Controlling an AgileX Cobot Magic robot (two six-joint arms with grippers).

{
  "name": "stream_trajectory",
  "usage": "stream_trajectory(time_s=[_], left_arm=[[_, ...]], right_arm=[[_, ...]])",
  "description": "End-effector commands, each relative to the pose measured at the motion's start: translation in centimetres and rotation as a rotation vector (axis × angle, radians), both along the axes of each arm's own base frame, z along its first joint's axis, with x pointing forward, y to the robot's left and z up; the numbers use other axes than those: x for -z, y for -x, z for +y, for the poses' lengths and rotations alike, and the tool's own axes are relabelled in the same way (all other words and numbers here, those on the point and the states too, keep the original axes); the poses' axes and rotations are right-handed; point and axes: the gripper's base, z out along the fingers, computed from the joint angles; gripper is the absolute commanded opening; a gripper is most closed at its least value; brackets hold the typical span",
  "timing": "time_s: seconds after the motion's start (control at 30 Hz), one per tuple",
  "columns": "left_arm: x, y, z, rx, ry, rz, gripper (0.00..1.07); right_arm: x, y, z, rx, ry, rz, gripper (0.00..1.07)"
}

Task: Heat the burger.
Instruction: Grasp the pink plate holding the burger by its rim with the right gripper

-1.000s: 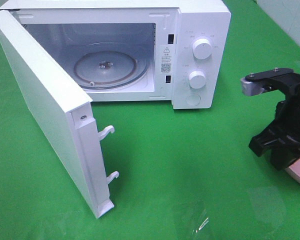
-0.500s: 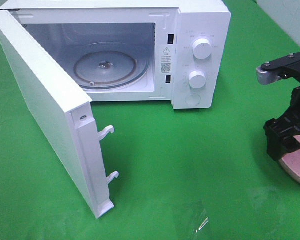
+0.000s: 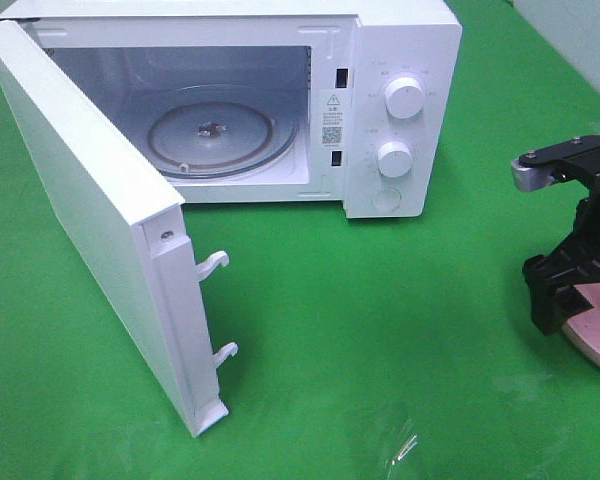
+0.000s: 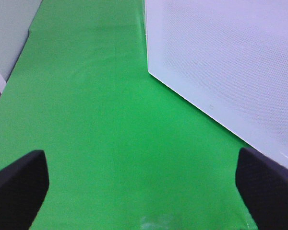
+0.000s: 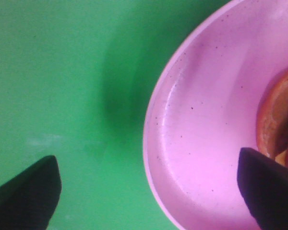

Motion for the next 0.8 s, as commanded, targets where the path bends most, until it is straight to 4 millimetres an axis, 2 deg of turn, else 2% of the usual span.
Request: stream_trajectory(time_s=[0.03,0.43,0.53,0.8], left_arm=[[0.0,0.3,0.0,0.000,-0.001,-0.035,0.98],[0.0,0.3,0.0,0.000,0.000,-0.035,0.98],[0.0,0.3,0.0,0.000,0.000,-0.035,0.98],[0.0,0.3,0.0,0.000,0.000,-0.035,0.98]], right_arm=[[0.8,-0.5,-0.6,0.031,-0.006,-0.001,0.94],[3.5,-1.4,-0.4,0.059,-0.018,0.019,0.90],[4.7,-1.5,-0.3,0.071,-0.015,0.049,0.88],[5.7,-1.6,-0.3,0.073,-0.014,0.065,0.83]])
